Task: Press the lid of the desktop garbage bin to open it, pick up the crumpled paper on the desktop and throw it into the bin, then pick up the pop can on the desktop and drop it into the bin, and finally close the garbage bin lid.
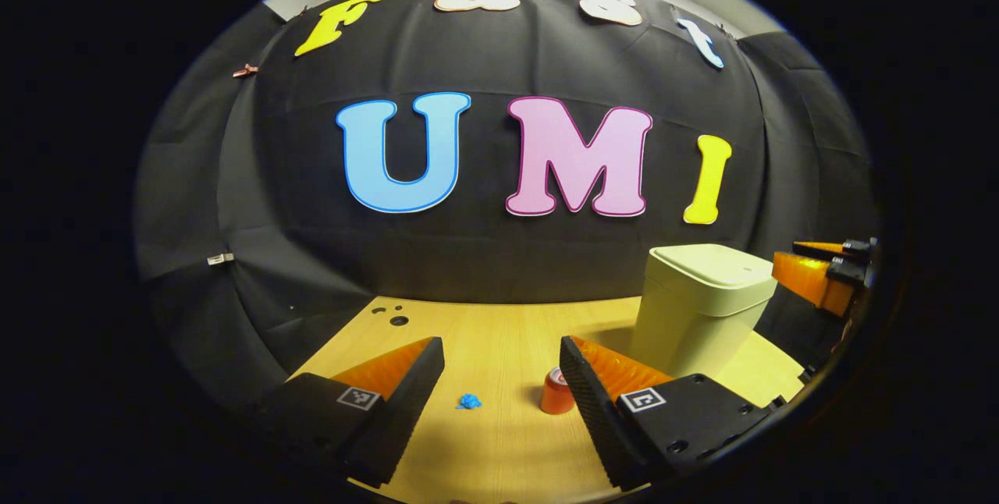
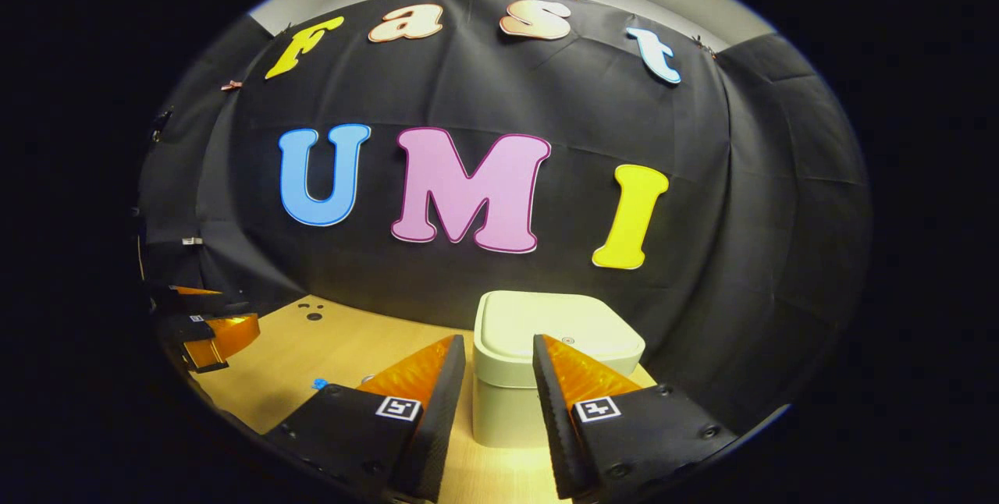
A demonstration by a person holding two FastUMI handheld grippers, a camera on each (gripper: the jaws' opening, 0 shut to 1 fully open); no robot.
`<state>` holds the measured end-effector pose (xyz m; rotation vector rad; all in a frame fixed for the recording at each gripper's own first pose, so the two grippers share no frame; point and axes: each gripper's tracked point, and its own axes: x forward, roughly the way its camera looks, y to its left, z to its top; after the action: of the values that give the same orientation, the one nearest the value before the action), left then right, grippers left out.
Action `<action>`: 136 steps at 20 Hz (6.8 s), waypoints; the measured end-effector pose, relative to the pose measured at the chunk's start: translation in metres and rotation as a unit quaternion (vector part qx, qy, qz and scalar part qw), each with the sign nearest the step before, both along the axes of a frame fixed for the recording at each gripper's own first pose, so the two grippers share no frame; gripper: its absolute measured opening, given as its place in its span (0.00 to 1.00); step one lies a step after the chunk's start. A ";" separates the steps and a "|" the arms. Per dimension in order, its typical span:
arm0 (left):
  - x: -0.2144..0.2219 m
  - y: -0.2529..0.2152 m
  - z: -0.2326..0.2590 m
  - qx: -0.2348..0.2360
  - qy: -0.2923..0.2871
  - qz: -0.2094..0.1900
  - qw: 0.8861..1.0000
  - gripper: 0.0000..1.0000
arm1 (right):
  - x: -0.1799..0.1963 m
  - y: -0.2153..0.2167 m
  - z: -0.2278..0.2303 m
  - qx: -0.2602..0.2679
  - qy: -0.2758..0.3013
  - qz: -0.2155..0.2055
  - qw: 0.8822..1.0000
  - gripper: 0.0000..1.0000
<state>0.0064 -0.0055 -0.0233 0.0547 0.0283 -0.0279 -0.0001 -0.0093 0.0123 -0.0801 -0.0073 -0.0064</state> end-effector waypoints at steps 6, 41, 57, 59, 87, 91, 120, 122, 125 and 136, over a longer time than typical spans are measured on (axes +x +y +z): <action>0.002 0.003 -0.002 -0.004 0.002 0.003 1.000 0.96 | 0.013 -0.013 0.009 0.017 0.010 -0.012 1.000 0.16; 0.015 0.039 -0.067 -0.040 0.101 0.062 0.992 0.96 | 0.109 -0.090 -0.037 0.014 0.144 -0.031 0.989 0.05; 0.019 0.037 -0.060 -0.019 0.081 0.022 0.996 0.96 | 0.058 -0.078 0.060 0.079 0.045 -0.040 0.995 0.05; 0.022 0.043 -0.062 -0.015 0.078 0.021 0.997 0.96 | 0.047 -0.073 0.049 0.088 0.057 -0.043 0.993 0.05; 0.166 0.070 -0.222 -0.009 0.238 0.017 0.971 0.96 | -0.009 -0.045 -0.088 0.081 0.172 -0.013 0.982 1.00; 0.178 0.068 -0.244 -0.003 0.260 0.022 0.965 0.96 | -0.020 -0.055 -0.105 0.071 0.188 -0.022 0.979 1.00; 0.175 0.034 -0.087 -0.005 0.150 -0.024 0.988 0.27 | -0.007 -0.019 -0.142 0.055 0.190 0.055 0.979 1.00; 0.171 0.018 -0.053 -0.007 0.122 -0.044 0.992 0.27 | -0.007 -0.020 -0.141 0.054 0.187 0.058 0.979 1.00; 0.164 -0.021 -0.005 -0.005 0.083 -0.088 0.993 0.27 | -0.006 -0.026 -0.140 0.057 0.182 0.058 0.980 1.00; 0.122 -0.255 0.085 0.011 0.008 -0.331 0.943 0.27 | -0.016 -0.065 -0.144 0.071 0.177 0.025 0.981 1.00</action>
<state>0.1284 -0.2607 0.0617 0.0846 0.0246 -0.7031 -0.0160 -0.0738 -0.1315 0.0619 0.3472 0.0567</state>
